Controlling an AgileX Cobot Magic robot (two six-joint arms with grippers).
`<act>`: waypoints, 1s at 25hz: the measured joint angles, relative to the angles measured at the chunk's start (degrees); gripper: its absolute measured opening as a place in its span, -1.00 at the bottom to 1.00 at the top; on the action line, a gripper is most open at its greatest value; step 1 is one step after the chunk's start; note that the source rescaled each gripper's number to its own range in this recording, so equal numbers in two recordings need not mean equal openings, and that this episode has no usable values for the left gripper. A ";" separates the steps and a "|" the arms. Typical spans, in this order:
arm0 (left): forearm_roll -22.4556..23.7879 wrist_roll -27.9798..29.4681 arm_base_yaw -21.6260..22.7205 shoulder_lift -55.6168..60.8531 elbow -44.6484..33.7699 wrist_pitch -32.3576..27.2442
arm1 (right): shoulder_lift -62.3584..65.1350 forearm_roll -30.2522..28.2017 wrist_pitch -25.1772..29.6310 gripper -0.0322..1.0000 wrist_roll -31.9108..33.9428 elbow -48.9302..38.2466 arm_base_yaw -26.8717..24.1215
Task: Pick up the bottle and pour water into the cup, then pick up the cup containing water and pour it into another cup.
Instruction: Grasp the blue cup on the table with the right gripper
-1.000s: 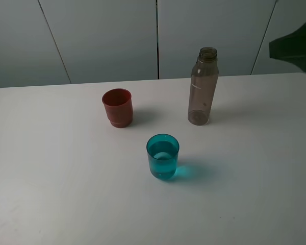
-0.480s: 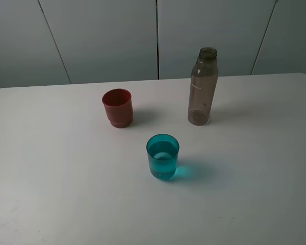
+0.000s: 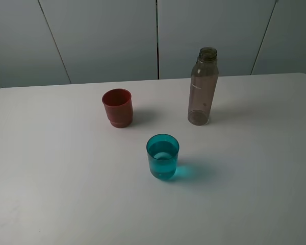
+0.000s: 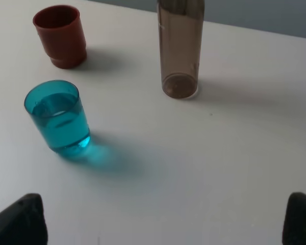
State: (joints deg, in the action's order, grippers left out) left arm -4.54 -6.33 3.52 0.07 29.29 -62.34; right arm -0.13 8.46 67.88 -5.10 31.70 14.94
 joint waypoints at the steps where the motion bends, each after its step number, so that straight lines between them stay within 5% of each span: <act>1: 0.00 0.00 0.00 0.00 0.00 0.00 | 0.00 0.24 0.00 0.99 0.00 -0.49 0.00; 20: 0.11 0.00 0.00 0.00 0.00 0.00 | 0.15 -1.05 -5.00 0.99 0.00 -2.40 -0.10; 25: 0.11 0.00 0.00 0.00 0.00 0.00 | 0.15 -3.14 -5.00 0.99 2.28 -2.40 -5.02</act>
State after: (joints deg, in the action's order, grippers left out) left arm -4.43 -6.33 3.52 0.07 29.29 -62.34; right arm 0.02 5.32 62.89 -2.82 29.29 9.92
